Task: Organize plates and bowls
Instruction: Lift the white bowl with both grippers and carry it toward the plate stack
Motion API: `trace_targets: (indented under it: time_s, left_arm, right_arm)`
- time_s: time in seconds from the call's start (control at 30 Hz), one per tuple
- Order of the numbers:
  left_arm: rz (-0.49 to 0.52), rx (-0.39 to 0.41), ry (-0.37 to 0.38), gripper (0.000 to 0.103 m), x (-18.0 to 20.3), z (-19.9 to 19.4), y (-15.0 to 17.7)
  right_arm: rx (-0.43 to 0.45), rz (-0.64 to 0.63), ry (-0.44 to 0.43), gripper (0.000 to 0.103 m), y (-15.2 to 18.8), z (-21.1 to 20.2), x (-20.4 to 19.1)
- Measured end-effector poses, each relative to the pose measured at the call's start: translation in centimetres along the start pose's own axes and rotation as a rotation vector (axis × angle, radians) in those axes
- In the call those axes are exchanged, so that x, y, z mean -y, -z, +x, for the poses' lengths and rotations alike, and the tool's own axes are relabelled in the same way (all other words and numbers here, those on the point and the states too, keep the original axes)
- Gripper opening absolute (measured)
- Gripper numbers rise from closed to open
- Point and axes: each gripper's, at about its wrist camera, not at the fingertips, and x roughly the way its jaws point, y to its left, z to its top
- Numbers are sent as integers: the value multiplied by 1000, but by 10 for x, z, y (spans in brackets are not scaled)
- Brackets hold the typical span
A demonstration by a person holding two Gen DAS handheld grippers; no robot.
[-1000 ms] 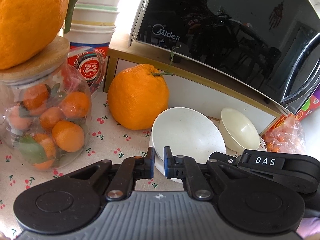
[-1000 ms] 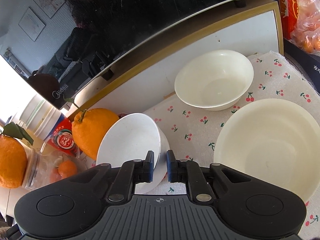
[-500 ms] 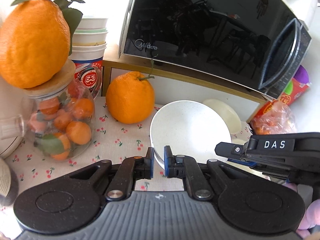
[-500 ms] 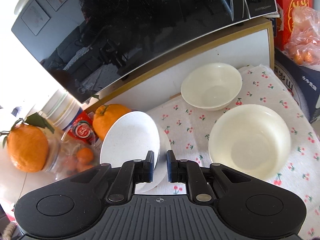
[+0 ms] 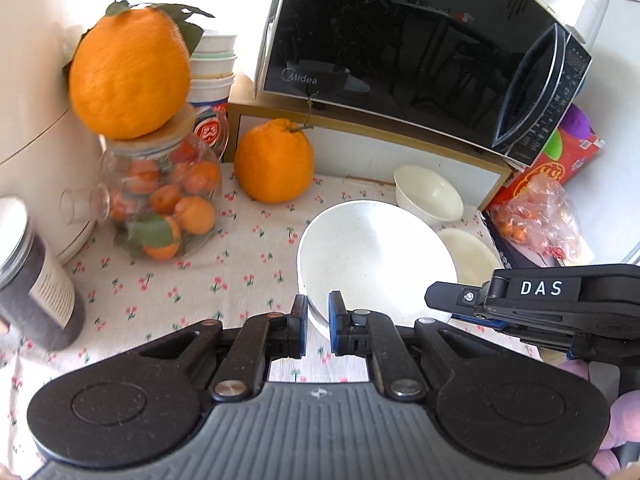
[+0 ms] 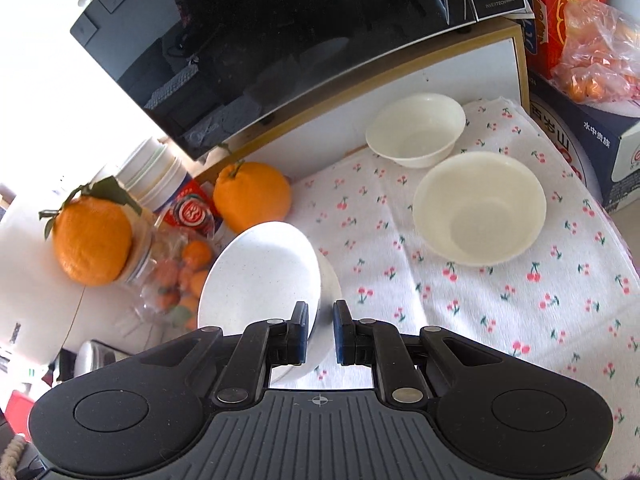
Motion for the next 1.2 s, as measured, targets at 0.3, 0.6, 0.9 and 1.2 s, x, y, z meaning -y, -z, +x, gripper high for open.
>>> trace_targets:
  time_s: [0.3,0.6,0.9,1.2]
  left_arm:
    - [-6,-54,6,9,-18,-4,24]
    - [-1,-117,-3,9,-31,3,33]
    - [21,-167,2,9,-33,9,38]
    - [23,-177,-4,9,-34,10,38]
  right_arm:
    - [-99,6,14,14,29,8,1]
    - [-176,30,2,14,41,23,4]
    - [-220,8,39,14,45,37,4]
    - [-231,0,49,14,48,41,5]
